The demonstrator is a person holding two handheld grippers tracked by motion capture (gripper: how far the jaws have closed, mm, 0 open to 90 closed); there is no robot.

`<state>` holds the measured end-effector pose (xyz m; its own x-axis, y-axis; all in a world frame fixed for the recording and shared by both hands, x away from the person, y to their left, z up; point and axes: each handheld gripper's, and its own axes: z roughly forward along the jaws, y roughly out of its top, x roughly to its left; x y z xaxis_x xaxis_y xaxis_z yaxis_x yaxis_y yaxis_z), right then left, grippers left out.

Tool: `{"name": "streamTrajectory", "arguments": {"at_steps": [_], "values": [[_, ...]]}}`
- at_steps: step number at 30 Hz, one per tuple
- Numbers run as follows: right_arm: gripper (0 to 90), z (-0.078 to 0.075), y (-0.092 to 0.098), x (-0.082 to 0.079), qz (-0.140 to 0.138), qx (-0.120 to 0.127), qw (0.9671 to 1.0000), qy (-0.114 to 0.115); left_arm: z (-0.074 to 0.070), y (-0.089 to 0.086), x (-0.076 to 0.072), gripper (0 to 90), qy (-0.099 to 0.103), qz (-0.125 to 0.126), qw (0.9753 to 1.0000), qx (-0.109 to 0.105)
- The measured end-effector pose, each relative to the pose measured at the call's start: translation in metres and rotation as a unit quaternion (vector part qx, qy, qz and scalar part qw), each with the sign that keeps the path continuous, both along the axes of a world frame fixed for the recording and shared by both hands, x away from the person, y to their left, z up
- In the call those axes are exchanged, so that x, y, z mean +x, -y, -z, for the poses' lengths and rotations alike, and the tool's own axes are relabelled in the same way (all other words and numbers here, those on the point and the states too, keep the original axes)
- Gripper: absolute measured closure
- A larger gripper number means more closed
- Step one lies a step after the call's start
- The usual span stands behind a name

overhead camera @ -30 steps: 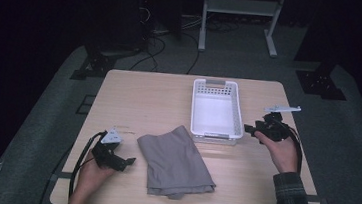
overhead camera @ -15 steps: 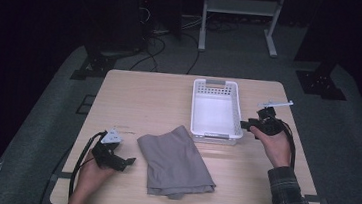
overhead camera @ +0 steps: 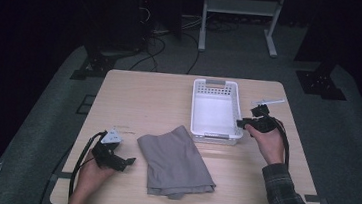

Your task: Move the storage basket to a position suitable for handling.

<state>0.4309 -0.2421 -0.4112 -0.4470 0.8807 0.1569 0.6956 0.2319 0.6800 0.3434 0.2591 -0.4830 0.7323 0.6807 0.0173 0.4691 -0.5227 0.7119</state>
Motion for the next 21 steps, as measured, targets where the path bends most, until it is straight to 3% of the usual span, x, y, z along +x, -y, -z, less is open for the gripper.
{"name": "streamTrajectory", "arguments": {"at_steps": [10, 21], "values": [[70.3, 0.0037, -0.0078, 0.0045, 0.007, -0.016, 0.9998, -0.003, 0.0000, 0.0000, 0.0000, 0.0, 0.000, 0.000, 1.0000, 0.000], [76.7, 0.0028, -0.0011, 0.0058, 0.033, -0.033, 0.9989, 0.007, 0.0000, 0.0000, 0.0000, 0.0, 0.000, 0.000, 1.0000, 0.000]]}}
